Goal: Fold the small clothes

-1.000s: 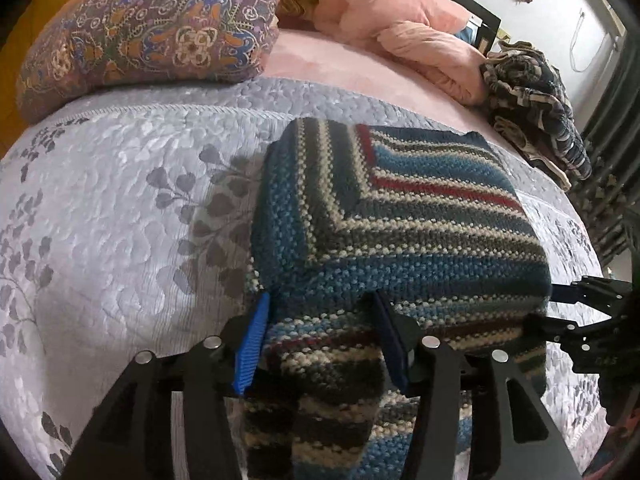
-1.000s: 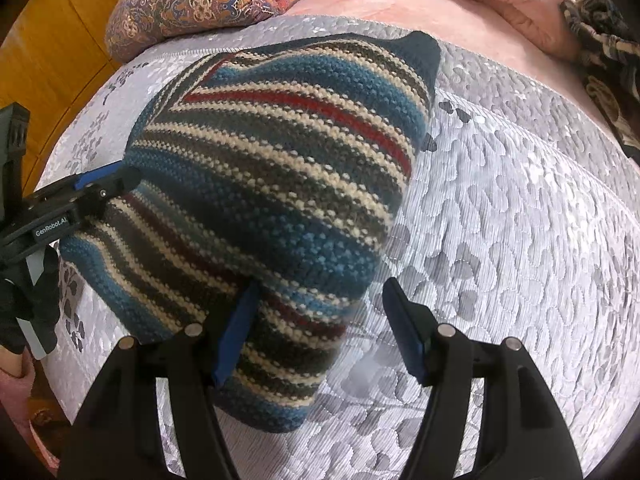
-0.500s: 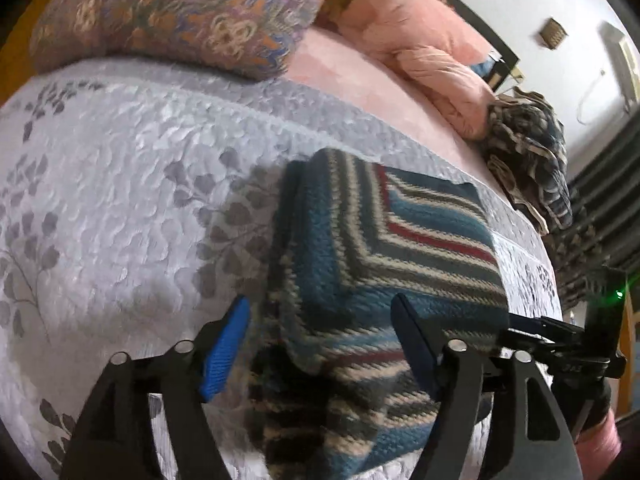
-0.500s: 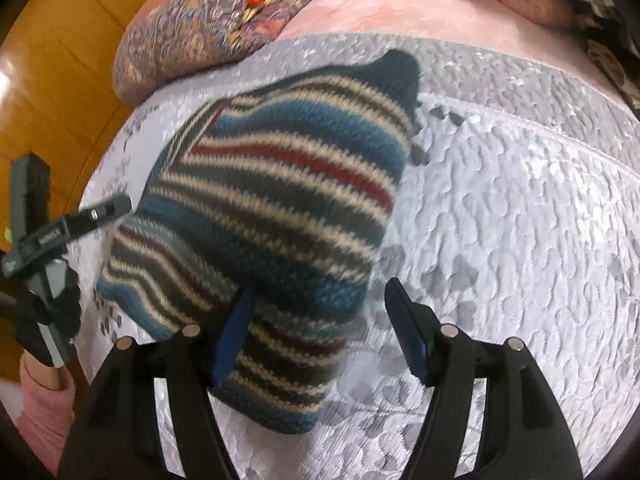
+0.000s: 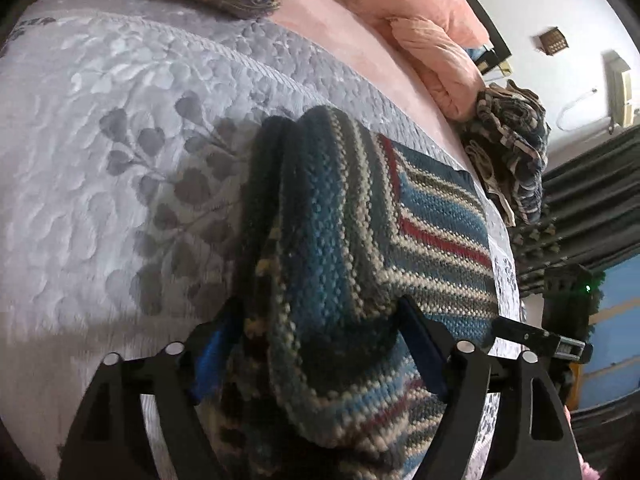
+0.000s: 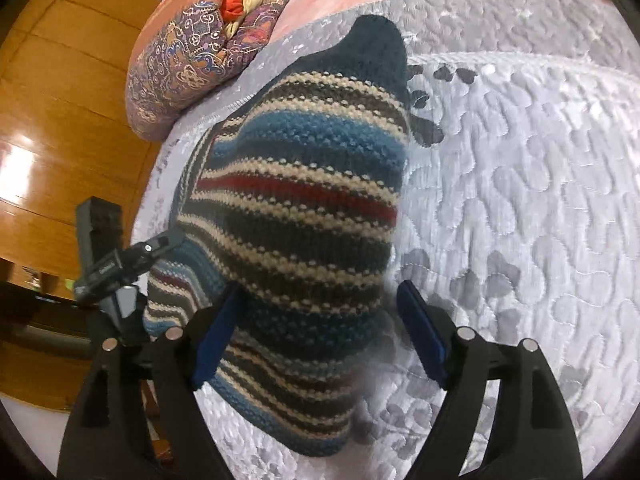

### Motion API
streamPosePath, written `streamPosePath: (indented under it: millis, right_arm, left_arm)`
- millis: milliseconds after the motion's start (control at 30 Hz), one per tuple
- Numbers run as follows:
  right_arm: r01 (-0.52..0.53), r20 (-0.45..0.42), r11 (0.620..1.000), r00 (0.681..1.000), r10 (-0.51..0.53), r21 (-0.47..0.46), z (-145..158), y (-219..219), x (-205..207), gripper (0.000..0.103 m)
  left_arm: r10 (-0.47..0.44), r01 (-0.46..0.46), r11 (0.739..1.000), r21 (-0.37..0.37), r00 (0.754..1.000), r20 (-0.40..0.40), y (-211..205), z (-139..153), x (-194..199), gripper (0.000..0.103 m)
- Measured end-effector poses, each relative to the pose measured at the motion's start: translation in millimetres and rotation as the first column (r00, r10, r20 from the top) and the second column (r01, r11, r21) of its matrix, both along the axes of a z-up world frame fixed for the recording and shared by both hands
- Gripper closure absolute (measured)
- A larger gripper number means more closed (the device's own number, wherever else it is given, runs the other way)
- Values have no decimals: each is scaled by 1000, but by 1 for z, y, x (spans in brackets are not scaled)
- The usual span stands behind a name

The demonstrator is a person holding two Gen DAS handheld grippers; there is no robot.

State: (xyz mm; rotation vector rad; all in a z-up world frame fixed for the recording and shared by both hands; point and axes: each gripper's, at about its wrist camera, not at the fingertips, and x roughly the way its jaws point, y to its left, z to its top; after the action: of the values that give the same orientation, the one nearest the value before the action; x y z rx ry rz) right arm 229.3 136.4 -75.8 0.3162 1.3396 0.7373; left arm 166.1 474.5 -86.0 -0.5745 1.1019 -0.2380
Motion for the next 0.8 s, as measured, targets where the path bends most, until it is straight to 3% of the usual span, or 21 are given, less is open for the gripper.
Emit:
streamPosePath:
  millis: [233,333,433,500,600,667,800]
  right_arm:
    - [-12,-82,995,996,20,96,-27,10,6,17]
    - [1,-132,988,991,19,155,-38,12,8,15]
    - [-6,-112,987,993,25,163,-38,17,7,16]
    - [-9,-96,988,995,24,156,-35,18,5,25]
    - [-22,-83,989,996,35,149,-29,22,7,39]
    - [-35,-66,988,997,46,153,-24,21,6,44]
    - [-55,-43,983,997,63,176,-9,18,5,49]
  left_arm:
    - [-121,122,992,-26,992,35,-11,-9,14,5]
    - [-168,170,985,-20,984,53,-18,-12,19,4]
    - [-164,166,985,-35,985,56,-21,-12,21,4]
    - [-174,174,985,0,983,55,-25,-11,20,8]
    - [-175,173,984,36,983,57,-29,-8,18,30]
    - [-161,162,987,-8,985,67,-27,-9,16,47]
    - [-135,140,989,-48,986,101,-23,-8,9,54]
